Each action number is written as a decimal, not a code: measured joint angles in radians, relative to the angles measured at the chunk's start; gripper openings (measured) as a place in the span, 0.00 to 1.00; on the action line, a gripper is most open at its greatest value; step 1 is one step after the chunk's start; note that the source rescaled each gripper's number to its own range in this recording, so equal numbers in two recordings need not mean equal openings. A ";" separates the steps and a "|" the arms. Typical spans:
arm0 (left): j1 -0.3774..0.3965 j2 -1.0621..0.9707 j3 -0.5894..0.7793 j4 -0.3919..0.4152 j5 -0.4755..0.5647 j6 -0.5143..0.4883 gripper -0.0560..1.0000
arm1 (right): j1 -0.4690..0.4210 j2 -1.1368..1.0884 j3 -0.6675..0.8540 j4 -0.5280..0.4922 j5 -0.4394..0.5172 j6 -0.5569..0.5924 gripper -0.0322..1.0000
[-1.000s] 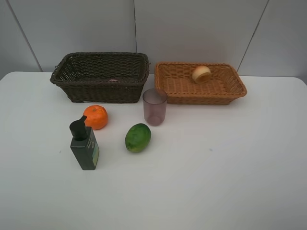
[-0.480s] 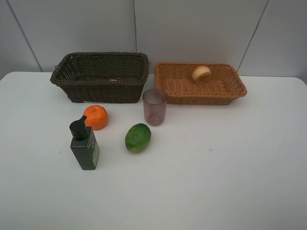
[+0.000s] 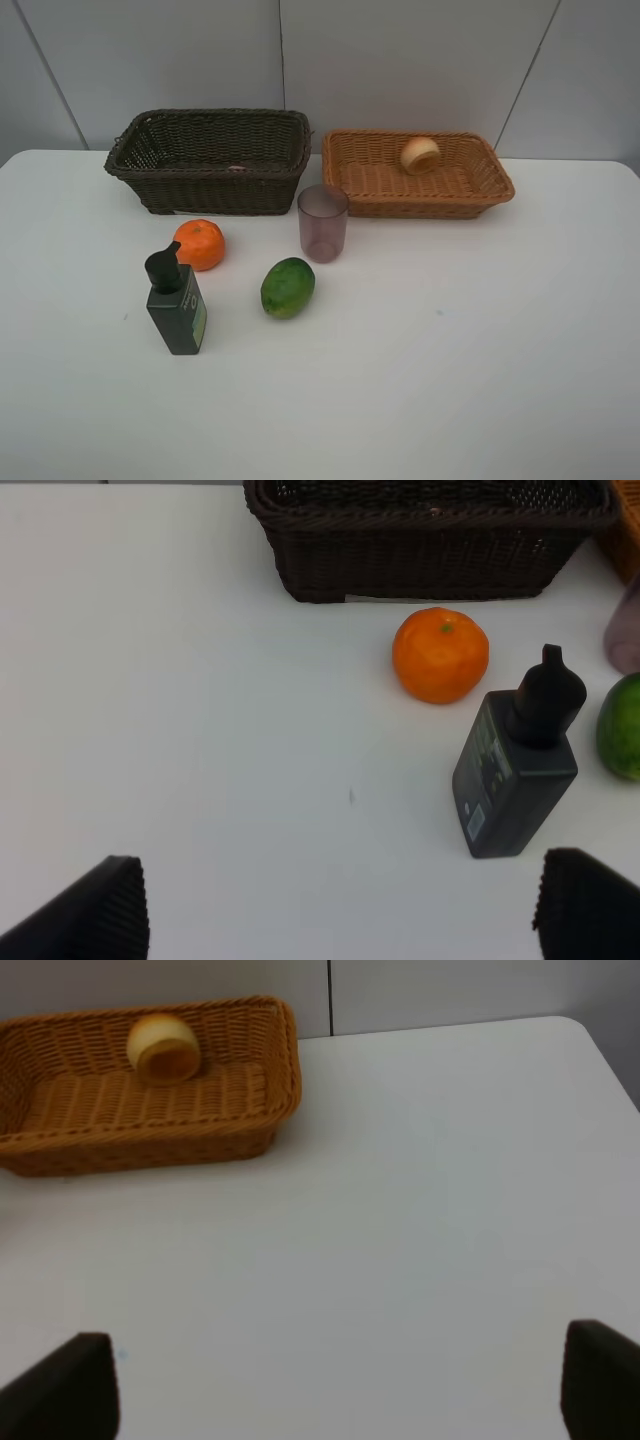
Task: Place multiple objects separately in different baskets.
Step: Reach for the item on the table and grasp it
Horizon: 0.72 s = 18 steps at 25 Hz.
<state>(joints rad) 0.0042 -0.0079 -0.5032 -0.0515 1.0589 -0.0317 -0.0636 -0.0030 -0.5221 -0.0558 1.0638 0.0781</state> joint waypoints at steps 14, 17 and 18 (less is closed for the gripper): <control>0.000 0.000 0.000 0.000 0.000 0.000 1.00 | -0.002 0.000 0.000 0.000 0.000 0.000 0.95; 0.000 0.000 0.000 0.000 0.000 0.000 1.00 | -0.002 0.000 0.000 0.000 0.000 0.000 0.95; 0.000 0.000 0.000 0.000 0.000 0.000 1.00 | -0.002 0.000 0.000 0.000 0.000 0.000 0.95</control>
<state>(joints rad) 0.0042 -0.0079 -0.5032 -0.0515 1.0589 -0.0317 -0.0656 -0.0033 -0.5221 -0.0558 1.0638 0.0781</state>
